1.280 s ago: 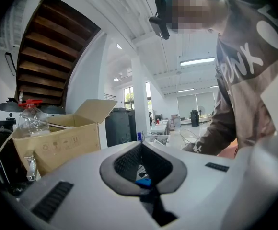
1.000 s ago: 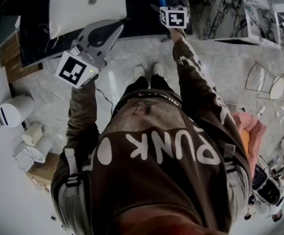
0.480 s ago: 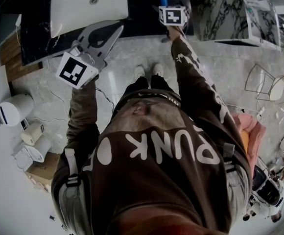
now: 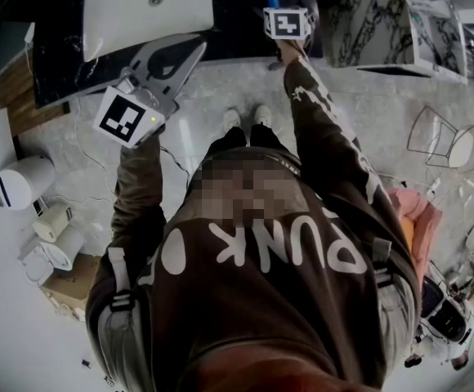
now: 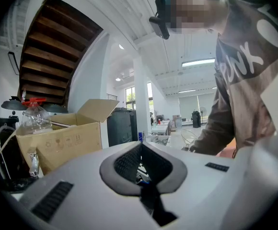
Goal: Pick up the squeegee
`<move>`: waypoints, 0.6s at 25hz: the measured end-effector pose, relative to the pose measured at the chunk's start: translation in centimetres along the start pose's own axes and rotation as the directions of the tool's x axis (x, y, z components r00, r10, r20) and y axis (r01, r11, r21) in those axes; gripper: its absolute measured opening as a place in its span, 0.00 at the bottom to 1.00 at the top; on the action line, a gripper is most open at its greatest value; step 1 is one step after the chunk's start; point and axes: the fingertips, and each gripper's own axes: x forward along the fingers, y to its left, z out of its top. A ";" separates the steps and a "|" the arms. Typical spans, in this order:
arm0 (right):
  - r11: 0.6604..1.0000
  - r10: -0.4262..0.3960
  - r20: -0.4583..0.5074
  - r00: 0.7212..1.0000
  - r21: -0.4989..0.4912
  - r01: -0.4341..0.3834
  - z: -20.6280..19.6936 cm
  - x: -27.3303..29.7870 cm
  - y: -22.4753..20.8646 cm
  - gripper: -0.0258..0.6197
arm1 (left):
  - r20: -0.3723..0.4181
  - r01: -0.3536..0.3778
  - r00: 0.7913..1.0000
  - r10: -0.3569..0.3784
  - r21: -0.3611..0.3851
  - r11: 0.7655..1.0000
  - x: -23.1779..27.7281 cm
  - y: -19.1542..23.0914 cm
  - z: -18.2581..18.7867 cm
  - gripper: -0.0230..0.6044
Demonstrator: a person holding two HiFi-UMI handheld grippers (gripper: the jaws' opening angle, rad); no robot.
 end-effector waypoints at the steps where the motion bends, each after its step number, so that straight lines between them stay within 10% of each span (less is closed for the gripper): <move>1: 1.000 0.005 -0.016 1.000 0.007 -0.005 -0.3 0.0 0.1 0.86 | 0.001 -0.001 1.000 0.001 0.000 1.000 0.0 0.0 0.0 0.04; 15: 1.000 0.028 -0.007 1.000 -0.009 -0.029 0.5 0.1 0.5 0.73 | -0.002 -0.009 1.000 0.009 -0.004 1.000 -0.3 0.1 0.1 0.04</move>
